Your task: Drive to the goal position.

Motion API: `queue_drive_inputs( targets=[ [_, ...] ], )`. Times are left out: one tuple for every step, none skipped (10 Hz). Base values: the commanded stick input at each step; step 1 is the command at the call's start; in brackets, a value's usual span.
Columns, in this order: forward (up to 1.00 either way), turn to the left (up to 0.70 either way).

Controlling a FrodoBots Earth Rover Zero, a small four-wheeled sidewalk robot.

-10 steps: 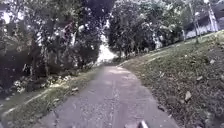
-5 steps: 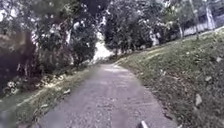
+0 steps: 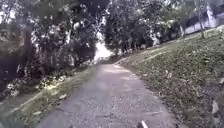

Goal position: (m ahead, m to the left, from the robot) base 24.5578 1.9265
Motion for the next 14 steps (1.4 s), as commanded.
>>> queue_drive_inputs(
  targets=[
    [0.50, 0.00],
    [0.50, 0.00],
    [0.50, 0.00],
    [0.50, 0.00],
    [0.50, 0.00],
    [0.50, 0.00],
    [0.50, 0.00],
    [0.50, -0.35],
    [0.50, -0.50],
    [0.50, -0.50],
    [0.50, -0.50],
    [0.50, -0.14],
    [0.50, 0.00],
    [0.50, 0.00]
  ],
)
